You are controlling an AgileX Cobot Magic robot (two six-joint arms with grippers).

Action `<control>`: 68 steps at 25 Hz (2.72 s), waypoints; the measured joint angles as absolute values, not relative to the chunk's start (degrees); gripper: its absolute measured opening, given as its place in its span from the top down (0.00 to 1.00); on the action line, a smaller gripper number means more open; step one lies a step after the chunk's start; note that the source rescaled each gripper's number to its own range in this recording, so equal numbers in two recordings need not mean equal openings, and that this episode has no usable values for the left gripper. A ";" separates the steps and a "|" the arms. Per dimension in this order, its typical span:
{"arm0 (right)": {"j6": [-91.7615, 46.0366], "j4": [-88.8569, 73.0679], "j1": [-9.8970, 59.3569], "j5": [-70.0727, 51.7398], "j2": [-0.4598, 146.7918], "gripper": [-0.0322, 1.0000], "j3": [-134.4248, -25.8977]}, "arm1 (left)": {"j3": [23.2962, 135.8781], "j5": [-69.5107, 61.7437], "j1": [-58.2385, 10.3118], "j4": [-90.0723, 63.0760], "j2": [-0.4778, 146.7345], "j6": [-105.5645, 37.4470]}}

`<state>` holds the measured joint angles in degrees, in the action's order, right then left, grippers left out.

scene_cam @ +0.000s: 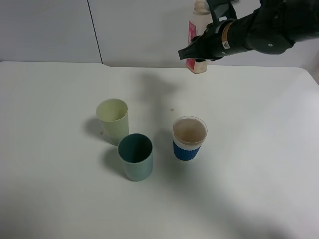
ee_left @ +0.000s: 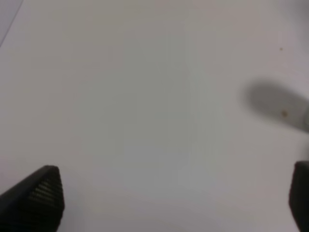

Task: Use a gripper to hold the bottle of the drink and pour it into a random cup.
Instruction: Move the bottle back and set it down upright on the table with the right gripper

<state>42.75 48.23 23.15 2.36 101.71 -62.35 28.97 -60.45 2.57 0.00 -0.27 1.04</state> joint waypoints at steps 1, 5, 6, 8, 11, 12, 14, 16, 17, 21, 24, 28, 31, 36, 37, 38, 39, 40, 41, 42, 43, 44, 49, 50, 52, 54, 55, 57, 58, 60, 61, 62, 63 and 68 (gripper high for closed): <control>42.33 48.23 22.60 3.82 101.71 0.97 -61.38 | 28.97 -60.45 2.57 0.00 -0.27 1.04; 37.65 46.92 21.60 6.99 101.71 0.97 -58.83 | 28.97 -60.45 2.57 0.00 -0.27 1.04; 35.26 45.09 21.41 7.44 101.71 0.97 -58.37 | 28.97 -60.45 2.57 0.00 -0.27 1.04; 29.47 39.97 21.34 8.44 102.07 0.97 -57.63 | 28.97 -60.45 2.57 0.00 -0.27 1.04; 18.23 29.42 21.34 10.48 103.08 0.97 -56.48 | 28.97 -60.45 2.57 0.00 -0.27 1.04; 14.33 25.62 21.34 11.01 103.53 0.97 -56.05 | 28.97 -60.45 2.57 0.00 -0.27 1.04; 7.41 19.12 21.34 12.93 104.13 0.97 -55.02 | 28.97 -60.45 2.57 0.00 -0.27 1.04; 2.63 13.57 21.27 15.34 104.62 0.97 -54.05 | 28.97 -60.45 2.57 0.00 -0.27 1.04; 0.65 11.37 21.13 16.82 104.75 0.97 -53.61 | 28.97 -60.45 2.57 0.00 -0.27 1.04; -3.12 7.76 20.03 19.69 105.92 0.97 -53.28 | 28.97 -60.45 2.57 0.00 -0.27 1.04; -3.23 7.76 19.31 20.33 107.85 0.97 -53.28 | 28.97 -60.45 2.57 0.00 -0.27 1.04; -3.23 7.76 18.98 20.55 110.72 0.97 -53.22 | 28.97 -60.45 2.57 0.00 -0.27 1.04; -3.23 7.76 18.93 21.97 112.04 0.97 -53.17 | 28.97 -60.45 2.57 0.00 -0.27 1.04; -3.23 7.76 18.93 26.04 114.38 0.97 -53.17 | 28.97 -60.45 2.57 0.00 -0.27 1.04; -3.23 7.76 18.93 26.43 114.83 0.97 -53.17 | 28.97 -60.45 2.57 0.00 -0.27 1.04; -3.23 7.76 18.93 26.70 115.10 0.97 -53.17 | 28.97 -60.45 2.57 0.00 -0.27 1.04; -3.23 7.76 18.93 26.91 115.43 0.97 -53.17 | 28.97 -60.45 2.57 0.00 -0.27 1.04; -3.23 7.76 18.93 27.22 115.68 0.97 -53.17 | 28.97 -60.45 2.57 0.00 -0.27 1.04; -3.23 7.76 18.93 27.46 116.01 0.97 -53.17 | 28.97 -60.45 2.57 0.00 -0.27 1.04; -3.23 7.76 18.93 28.04 116.41 0.97 -53.17 | 28.97 -60.45 2.57 0.00 -0.27 1.04; -3.23 7.76 18.93 28.35 116.81 0.97 -53.17 | 28.97 -60.45 2.57 0.00 -0.27 1.04; -3.23 7.76 18.93 28.47 117.27 0.97 -53.17 | 28.97 -60.45 2.57 0.00 -0.27 1.04; -3.23 7.65 18.93 29.77 118.42 0.97 -53.17 | 28.97 -60.45 2.57 0.00 -0.27 1.04; -3.23 7.63 18.93 29.76 118.42 0.97 -53.17 | 28.97 -60.45 2.57 0.00 -0.27 1.04; -3.23 7.58 18.93 29.81 118.47 0.97 -53.17 | 28.97 -60.45 2.57 0.00 -0.27 1.04; -3.23 7.58 18.93 29.81 118.47 0.97 -53.17 | 28.97 -60.45 2.57 0.00 -0.27 1.04; -3.23 7.58 18.93 29.81 118.47 0.97 -53.17 | 28.97 -60.45 2.57 0.00 -0.27 1.04; -3.23 7.57 18.93 29.81 118.47 0.97 -53.17 | 28.97 -60.45 2.57 0.00 -0.27 1.04; -3.23 7.52 18.93 29.81 118.47 0.97 -53.17 | 28.97 -60.45 2.57 0.00 -0.27 1.04; -3.23 7.52 18.93 29.81 118.47 0.97 -53.17 | 28.97 -60.45 2.57 0.00 -0.27 1.04; -3.12 7.52 18.93 29.81 118.47 0.95 -53.17 | 28.97 -60.45 2.57 0.00 -0.27 1.04; -2.93 7.46 18.93 29.81 118.47 0.87 -53.17 | 28.97 -60.45 2.57 0.00 -0.27 1.04; -2.36 7.35 18.93 29.76 118.47 0.72 -53.17 | 28.97 -60.45 2.57 0.00 -0.27 1.04; -0.37 7.32 18.93 29.80 118.47 0.07 -53.17 | 28.97 -60.45 2.57 0.00 -0.27 1.04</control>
<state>-0.37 7.32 18.93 29.80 118.47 -53.17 28.97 -60.45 2.57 0.00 -0.27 1.04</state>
